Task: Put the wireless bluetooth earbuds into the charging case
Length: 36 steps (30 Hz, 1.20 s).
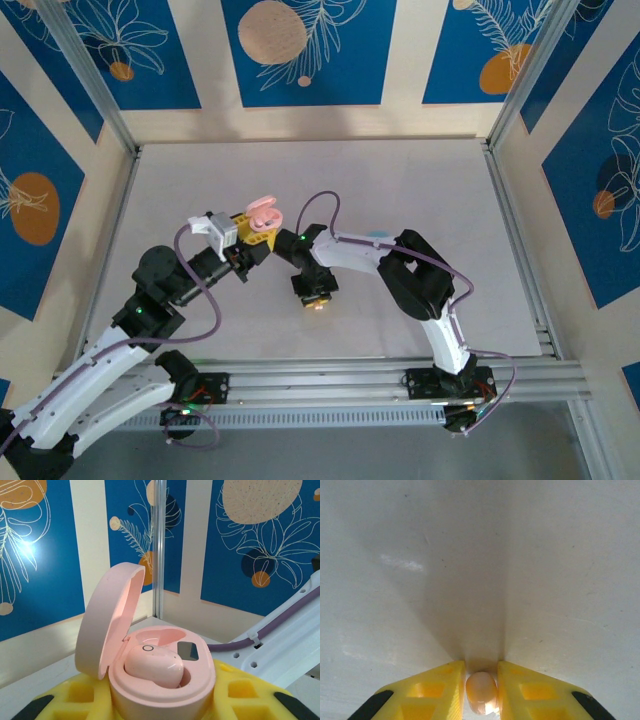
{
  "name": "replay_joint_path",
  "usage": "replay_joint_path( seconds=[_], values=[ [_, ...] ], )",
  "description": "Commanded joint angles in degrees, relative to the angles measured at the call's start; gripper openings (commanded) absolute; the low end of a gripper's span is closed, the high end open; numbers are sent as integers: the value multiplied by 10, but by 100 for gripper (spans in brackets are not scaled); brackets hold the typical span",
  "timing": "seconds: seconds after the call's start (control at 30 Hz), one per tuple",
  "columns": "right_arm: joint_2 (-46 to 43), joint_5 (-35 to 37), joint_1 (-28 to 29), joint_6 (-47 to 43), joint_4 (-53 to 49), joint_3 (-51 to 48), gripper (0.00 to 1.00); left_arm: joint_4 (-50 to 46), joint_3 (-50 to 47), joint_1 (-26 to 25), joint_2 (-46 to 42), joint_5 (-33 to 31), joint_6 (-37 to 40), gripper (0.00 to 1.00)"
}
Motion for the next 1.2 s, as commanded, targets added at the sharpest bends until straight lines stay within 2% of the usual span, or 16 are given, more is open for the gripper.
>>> replay_joint_path(
  seconds=[0.0, 0.23, 0.37, 0.47, 0.67, 0.77, 0.97, 1.17],
  values=[
    [5, 8, 1, -5, -23, 11, 24, 27, 0, -2, -3, 5, -7, 32],
    [-29, -2, -3, -1, -7, -3, 21, 25, -1, -2, -5, 3, -6, 32],
    [-84, -33, -17, 4, 32, -34, 20, 25, -4, -2, -2, 3, -6, 32],
    [-147, -100, -41, 14, 98, -83, 21, 28, -9, -2, 2, 1, -7, 32],
    [-279, -307, -125, 63, 307, -221, 20, 31, -19, -2, 9, -1, -7, 32],
    [-322, -375, -163, 88, 381, -269, 20, 32, -26, -2, 15, 1, -7, 32],
    [-398, -459, -223, 146, 482, -328, 20, 47, -40, -2, 33, 12, -7, 32],
    [-460, -459, -241, 134, 433, -307, 21, 70, -54, -2, 58, 41, -7, 32]
  ],
)
